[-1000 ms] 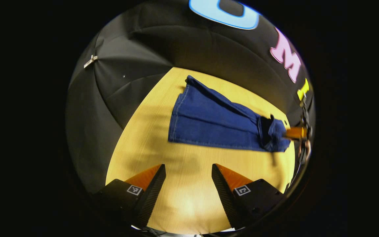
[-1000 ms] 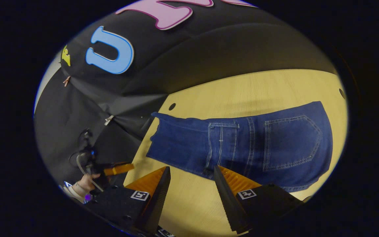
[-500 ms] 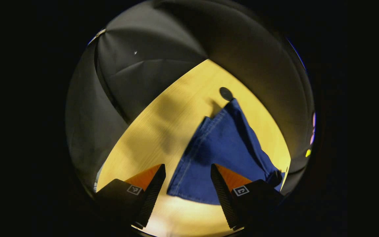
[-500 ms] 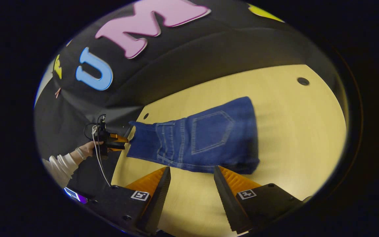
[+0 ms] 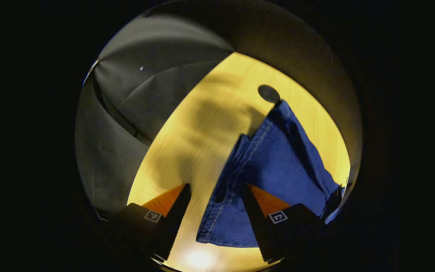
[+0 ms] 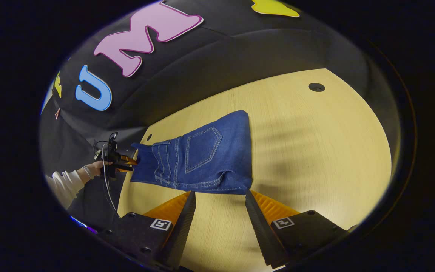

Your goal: Grasp the waist and the cuffs of the jeans and fold them to make the two legs overlap; first hold the waist and fold one-third of the jeans toward the cuffs, then hold the cuffs and fold the remaining one-third in the same direction to finish folding.

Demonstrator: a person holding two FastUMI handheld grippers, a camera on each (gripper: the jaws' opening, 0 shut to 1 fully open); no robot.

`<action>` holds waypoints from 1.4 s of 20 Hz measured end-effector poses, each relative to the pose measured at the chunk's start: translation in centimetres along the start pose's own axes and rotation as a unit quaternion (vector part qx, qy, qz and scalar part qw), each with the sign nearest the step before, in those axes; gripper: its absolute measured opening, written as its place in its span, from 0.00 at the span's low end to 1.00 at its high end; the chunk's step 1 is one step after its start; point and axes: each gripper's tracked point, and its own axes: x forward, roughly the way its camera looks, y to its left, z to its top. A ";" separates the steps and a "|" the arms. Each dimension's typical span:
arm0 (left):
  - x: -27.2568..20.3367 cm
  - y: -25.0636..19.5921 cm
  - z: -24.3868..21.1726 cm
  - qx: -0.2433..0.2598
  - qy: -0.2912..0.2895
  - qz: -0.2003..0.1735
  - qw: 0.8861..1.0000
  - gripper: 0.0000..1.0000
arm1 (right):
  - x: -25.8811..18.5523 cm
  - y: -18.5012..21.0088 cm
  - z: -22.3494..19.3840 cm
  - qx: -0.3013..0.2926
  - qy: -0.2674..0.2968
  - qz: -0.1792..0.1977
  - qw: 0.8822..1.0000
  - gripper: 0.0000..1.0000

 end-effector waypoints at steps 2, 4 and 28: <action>-0.2 -1.7 -0.9 0.020 0.018 -0.018 0.999 0.77 | 0.1 0.3 0.1 0.007 -0.002 0.005 1.000 0.81; -0.1 -2.4 -1.5 0.034 0.028 -0.015 0.999 0.75 | 0.2 0.3 -0.1 0.006 0.001 0.005 1.000 0.82; -14.7 -14.7 0.8 0.018 -0.147 -0.187 0.971 0.02 | -1.8 1.7 1.1 0.040 -0.038 0.013 0.998 0.83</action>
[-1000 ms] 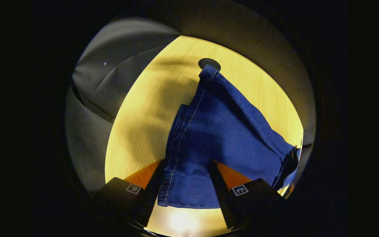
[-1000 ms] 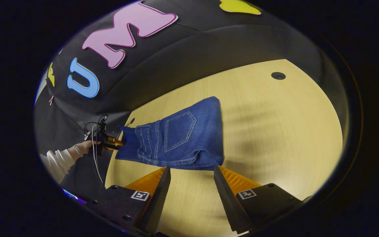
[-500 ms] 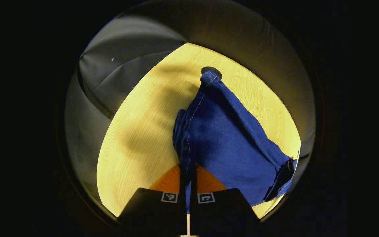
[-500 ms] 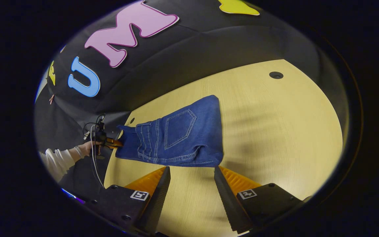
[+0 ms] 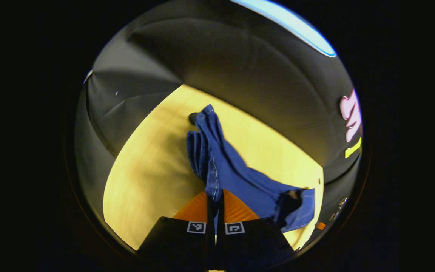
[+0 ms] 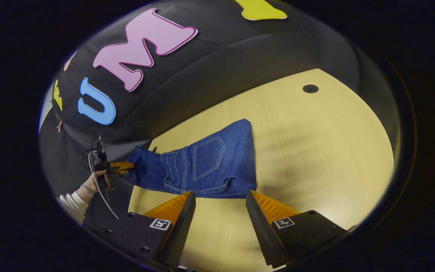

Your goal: Grasp the waist and the cuffs of the jeans and fold them to make the two legs overlap; first hold the waist and fold one-third of the jeans toward the cuffs, then hold the cuffs and fold the remaining one-third in the same direction to finish folding.

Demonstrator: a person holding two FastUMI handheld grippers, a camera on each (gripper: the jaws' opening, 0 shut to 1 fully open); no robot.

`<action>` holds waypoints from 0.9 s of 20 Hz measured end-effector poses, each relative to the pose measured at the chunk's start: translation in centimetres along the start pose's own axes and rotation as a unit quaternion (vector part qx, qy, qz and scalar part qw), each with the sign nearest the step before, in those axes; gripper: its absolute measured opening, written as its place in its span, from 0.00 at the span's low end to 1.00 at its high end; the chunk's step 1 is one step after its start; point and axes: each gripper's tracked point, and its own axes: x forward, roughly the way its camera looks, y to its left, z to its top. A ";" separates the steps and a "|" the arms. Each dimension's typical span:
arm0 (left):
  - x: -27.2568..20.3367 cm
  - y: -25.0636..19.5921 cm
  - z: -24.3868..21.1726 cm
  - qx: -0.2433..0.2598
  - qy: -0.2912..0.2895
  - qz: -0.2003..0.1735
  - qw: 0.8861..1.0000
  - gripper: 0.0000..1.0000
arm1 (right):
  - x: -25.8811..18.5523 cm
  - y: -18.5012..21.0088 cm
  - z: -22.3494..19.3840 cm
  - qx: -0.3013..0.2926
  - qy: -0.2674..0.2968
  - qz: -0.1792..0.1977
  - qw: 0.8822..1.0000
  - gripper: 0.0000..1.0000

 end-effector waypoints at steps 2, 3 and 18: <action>-1.3 -3.7 -0.1 0.027 -0.005 -0.027 0.999 0.02 | -0.2 0.6 0.5 0.004 -0.007 0.005 1.000 0.83; -1.7 -5.9 -0.2 0.046 -0.006 -0.038 0.998 0.02 | -0.4 0.7 0.8 0.005 -0.012 0.007 1.000 0.82; 13.8 -34.4 -24.9 0.339 0.118 -0.052 0.932 0.02 | -3.9 0.9 -0.5 -0.077 -0.051 -0.004 0.996 0.83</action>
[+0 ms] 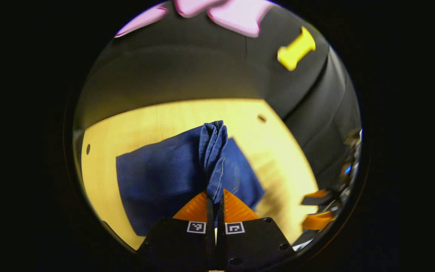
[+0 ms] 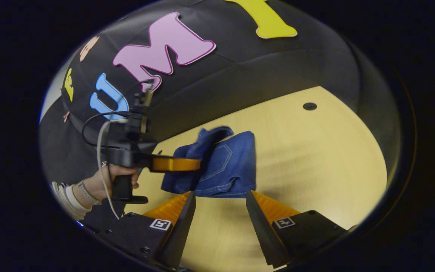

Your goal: Grasp the waist and the cuffs of the jeans and fold them to make the two legs overlap; first hold the waist and fold one-third of the jeans toward the cuffs, then hold the cuffs and fold the remaining one-third in the same direction to finish folding.

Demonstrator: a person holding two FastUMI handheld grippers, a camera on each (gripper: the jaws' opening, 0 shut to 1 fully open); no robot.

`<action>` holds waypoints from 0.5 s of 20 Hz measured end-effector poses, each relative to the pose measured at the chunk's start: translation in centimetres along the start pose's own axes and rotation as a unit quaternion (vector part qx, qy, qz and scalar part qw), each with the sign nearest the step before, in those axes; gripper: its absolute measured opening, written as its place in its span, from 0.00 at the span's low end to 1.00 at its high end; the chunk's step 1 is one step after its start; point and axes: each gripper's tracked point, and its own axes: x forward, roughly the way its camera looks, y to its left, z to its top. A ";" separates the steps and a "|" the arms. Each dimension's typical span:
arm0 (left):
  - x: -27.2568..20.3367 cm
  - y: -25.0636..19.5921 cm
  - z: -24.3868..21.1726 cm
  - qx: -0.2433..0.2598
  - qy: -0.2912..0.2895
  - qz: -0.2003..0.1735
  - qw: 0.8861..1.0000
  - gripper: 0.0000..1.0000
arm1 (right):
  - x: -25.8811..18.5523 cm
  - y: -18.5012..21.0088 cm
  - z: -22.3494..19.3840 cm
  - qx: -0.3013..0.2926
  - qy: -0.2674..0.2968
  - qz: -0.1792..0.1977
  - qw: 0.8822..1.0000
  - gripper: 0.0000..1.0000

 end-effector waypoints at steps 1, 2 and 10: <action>0.8 -0.5 -0.5 0.010 0.010 0.016 1.000 0.02 | 0.0 -0.2 -0.2 -0.013 0.000 -0.001 1.000 0.82; 0.9 -0.8 -0.7 0.016 0.010 0.027 0.999 0.03 | -0.2 -0.4 -0.3 -0.025 -0.001 -0.001 1.000 0.82; -2.7 -5.9 0.6 -0.049 -0.050 -0.013 0.997 0.68 | -2.3 -2.1 2.5 -0.087 -0.033 -0.025 0.995 0.82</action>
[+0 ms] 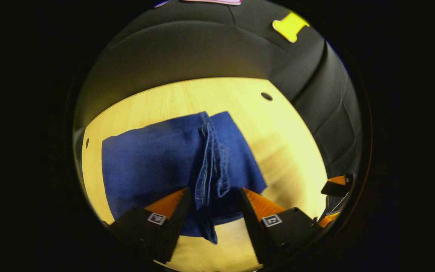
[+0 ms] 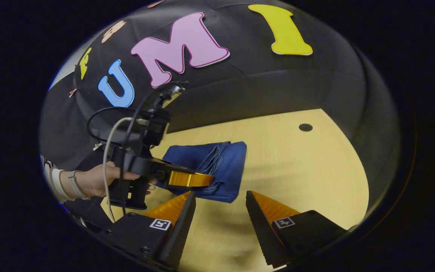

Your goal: Grasp the waist and the cuffs of the jeans and fold them to make the two legs overlap; first hold the waist and fold one-third of the jeans toward the cuffs, then hold the cuffs and fold the remaining one-third in the same direction to finish folding.

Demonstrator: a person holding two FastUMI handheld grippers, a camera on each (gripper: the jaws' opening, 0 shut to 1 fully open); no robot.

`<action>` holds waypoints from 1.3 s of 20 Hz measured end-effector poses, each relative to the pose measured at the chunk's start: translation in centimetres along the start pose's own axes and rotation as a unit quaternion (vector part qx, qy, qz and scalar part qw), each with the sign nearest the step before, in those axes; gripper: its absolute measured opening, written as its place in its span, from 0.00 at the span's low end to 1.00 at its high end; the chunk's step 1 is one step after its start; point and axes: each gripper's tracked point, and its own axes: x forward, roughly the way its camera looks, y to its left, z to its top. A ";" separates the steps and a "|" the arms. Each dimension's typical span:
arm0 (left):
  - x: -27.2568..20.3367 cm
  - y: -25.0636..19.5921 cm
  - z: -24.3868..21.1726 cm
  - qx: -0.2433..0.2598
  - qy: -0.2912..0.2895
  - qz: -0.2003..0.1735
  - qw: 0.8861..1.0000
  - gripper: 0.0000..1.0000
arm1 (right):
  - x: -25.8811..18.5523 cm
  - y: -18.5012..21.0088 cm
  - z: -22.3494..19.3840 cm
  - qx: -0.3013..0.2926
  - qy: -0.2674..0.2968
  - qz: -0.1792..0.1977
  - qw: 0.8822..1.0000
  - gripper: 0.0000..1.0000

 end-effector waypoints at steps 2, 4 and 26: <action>-3.0 -0.8 1.9 0.021 -0.060 0.009 0.998 0.80 | -0.6 -0.6 1.5 -0.019 -0.015 -0.023 0.999 0.83; -7.0 -2.2 3.4 0.037 -0.122 0.014 0.992 0.81 | -1.7 0.3 3.0 -0.016 -0.037 -0.029 0.999 0.83; -43.5 -1.5 -9.0 -0.001 -0.387 0.095 0.917 0.81 | -27.6 19.8 11.7 -0.162 -0.277 -0.098 0.942 0.96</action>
